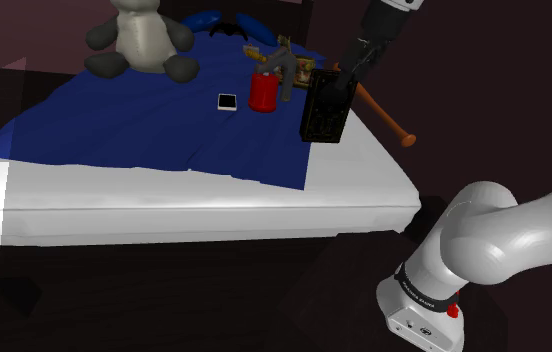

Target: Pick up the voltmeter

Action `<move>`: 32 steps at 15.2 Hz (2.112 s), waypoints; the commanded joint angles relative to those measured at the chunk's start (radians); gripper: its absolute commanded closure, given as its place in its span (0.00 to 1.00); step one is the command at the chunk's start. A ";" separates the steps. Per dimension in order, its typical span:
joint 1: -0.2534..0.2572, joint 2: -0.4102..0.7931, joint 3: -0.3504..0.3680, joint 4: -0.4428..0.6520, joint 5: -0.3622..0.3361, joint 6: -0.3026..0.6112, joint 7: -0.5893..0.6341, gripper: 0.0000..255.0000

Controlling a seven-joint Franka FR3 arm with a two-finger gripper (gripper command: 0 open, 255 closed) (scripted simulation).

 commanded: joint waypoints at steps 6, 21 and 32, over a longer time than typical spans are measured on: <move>0.010 0.102 -0.157 0.093 -0.022 -0.037 -0.217 0.00; 0.049 0.733 -0.609 0.669 0.153 -0.240 -0.941 0.00; -0.018 0.931 -0.650 0.749 0.255 -0.228 -1.119 0.00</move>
